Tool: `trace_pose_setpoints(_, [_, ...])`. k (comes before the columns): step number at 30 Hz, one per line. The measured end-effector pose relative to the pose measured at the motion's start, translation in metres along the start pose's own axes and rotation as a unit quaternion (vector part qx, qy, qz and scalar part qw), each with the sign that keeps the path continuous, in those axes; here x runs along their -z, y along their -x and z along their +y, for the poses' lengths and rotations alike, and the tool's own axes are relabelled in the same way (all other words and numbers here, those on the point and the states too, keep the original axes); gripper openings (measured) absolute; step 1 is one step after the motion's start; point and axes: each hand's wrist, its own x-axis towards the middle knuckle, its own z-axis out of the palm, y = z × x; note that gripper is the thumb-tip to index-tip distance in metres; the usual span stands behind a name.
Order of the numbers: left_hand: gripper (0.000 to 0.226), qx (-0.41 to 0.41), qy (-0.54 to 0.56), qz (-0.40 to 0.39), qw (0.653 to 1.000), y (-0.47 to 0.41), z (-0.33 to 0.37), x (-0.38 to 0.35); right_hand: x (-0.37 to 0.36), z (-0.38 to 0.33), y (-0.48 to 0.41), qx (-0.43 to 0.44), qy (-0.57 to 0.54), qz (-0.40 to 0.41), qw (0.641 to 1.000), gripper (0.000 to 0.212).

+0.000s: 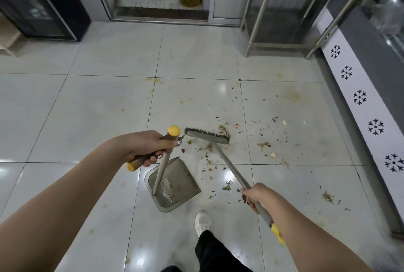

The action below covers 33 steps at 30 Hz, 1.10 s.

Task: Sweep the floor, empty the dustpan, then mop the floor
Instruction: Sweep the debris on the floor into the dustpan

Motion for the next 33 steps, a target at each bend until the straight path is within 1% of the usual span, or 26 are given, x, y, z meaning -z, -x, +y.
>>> trace_pose_setpoints(6, [0.036, 0.025, 0.001, -0.006, 1.0, -0.024, 0.011, 0.024, 0.019, -0.055, -0.02, 0.035, 0.038, 0.002, 0.999, 0.032])
trace_pose_setpoints(11, [0.035, 0.035, 0.008, -0.019, 0.999, -0.043, 0.022, 0.047, 0.007, -0.112, -0.034, 0.06, 0.046, -0.014, 0.997, 0.031])
trace_pose_setpoints(15, [0.035, 0.033, 0.005, -0.02, 0.999, -0.056, 0.028, 0.065, -0.01, -0.156, -0.037, 0.047, 0.076, -0.025, 0.996, 0.033])
trace_pose_setpoints(18, [0.034, 0.031, 0.009, -0.024, 0.999, -0.064, 0.032, 0.074, -0.024, -0.176, -0.042, 0.034, 0.097, -0.023, 0.994, 0.033])
trace_pose_setpoints(20, [0.035, 0.031, 0.015, -0.032, 0.999, -0.068, 0.031, 0.078, -0.033, -0.182, -0.046, 0.026, 0.108, -0.025, 0.994, 0.032])
trace_pose_setpoints(23, [0.036, 0.029, 0.021, -0.046, 0.998, -0.072, 0.029, 0.079, -0.039, -0.176, -0.055, -0.009, 0.105, -0.02, 0.994, 0.031])
trace_pose_setpoints(25, [0.036, 0.028, 0.026, -0.054, 0.998, -0.075, 0.029, 0.08, -0.04, -0.166, -0.061, -0.02, 0.127, -0.007, 0.992, 0.037])
trace_pose_setpoints(26, [0.036, 0.027, 0.029, -0.056, 0.998, -0.075, 0.03, 0.08, -0.04, -0.16, -0.063, -0.011, 0.147, 0.005, 0.989, 0.037])
trace_pose_setpoints(29, [0.035, 0.021, 0.035, -0.063, 0.997, -0.08, 0.037, 0.081, -0.036, -0.143, -0.064, 0.023, 0.197, 0.047, 0.979, 0.024])
trace_pose_setpoints(31, [0.034, 0.019, 0.026, -0.075, 0.997, -0.081, 0.042, 0.081, -0.03, -0.131, -0.062, 0.017, 0.224, 0.065, 0.972, 0.014])
trace_pose_setpoints(33, [0.035, 0.022, 0.01, -0.09, 0.996, -0.081, 0.046, 0.079, -0.021, -0.115, -0.061, 0.002, 0.231, 0.073, 0.97, 0.016])
